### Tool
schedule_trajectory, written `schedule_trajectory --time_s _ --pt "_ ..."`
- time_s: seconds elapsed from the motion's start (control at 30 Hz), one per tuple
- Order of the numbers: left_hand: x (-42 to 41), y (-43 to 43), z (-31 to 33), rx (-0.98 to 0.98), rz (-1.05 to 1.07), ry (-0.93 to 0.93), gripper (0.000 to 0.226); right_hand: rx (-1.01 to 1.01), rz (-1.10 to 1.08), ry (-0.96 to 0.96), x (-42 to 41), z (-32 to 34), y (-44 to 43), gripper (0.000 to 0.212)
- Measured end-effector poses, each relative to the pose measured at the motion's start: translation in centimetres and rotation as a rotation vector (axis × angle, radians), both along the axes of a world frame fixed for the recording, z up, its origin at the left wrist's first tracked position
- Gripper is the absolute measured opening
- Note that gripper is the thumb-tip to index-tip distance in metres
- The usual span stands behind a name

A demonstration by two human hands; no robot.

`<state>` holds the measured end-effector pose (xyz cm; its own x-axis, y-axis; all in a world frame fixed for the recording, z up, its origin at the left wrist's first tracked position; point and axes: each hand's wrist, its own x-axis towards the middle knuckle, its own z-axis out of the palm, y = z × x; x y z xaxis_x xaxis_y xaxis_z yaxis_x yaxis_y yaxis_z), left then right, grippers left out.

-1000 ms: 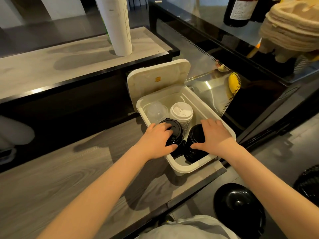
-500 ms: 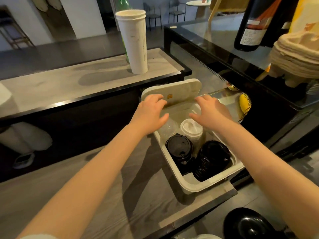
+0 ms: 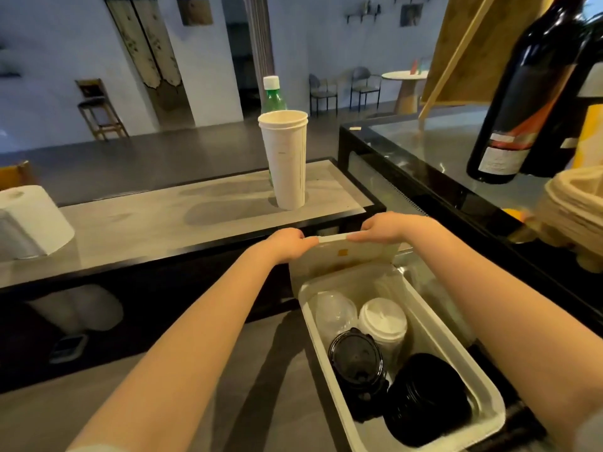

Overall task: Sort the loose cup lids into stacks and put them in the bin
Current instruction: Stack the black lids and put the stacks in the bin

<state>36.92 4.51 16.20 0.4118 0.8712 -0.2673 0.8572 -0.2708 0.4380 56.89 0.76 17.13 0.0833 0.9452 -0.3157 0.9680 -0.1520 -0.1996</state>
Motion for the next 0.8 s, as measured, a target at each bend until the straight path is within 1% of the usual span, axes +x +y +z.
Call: schedule_trajectory --time_s 0.07,0.17,0.23,0.33,0.4,0.47,0.53,0.6,0.7,0.8 --pt "0.4 0.2 -0.1 -0.037 0.016 -0.050 0.052 -0.013 -0.002 0.068 0.4 0.0 0.4 0.056" --pt "0.7 0.2 -0.7 -0.049 0.030 -0.088 0.050 0.024 0.025 0.123 1.1 -0.2 0.6 0.033" --pt "0.6 0.2 -1.0 -0.043 0.035 -0.116 0.047 0.062 0.043 0.148 1.2 -0.4 0.6 0.028" --pt "0.3 -0.4 -0.8 -0.025 0.057 -0.196 0.045 0.139 0.076 0.168 1.1 -0.2 0.2 0.033" --pt "0.1 -1.2 -0.2 -0.005 0.090 -0.295 0.043 0.204 0.101 0.183 0.9 0.5 -0.4 0.034" --pt "-0.4 -2.2 0.4 0.027 0.104 -0.407 0.038 0.296 0.109 0.212 0.8 1.5 -1.3 0.033" --pt "-1.1 -3.4 1.1 0.051 0.068 -0.481 0.032 0.407 0.122 0.205 0.8 2.2 -2.4 0.034" --pt "-1.9 -4.6 1.5 0.099 0.014 -0.503 0.026 0.495 0.136 0.173 0.4 2.6 -3.9 0.037" --pt "-2.9 -5.9 1.4 0.276 -0.050 -0.510 0.019 0.581 0.145 0.137 -0.8 2.7 -6.8 0.032" --pt "-3.7 -7.5 0.7 0.380 -0.118 -0.546 0.016 0.658 0.183 -0.001 -2.1 2.6 -9.8 0.034"
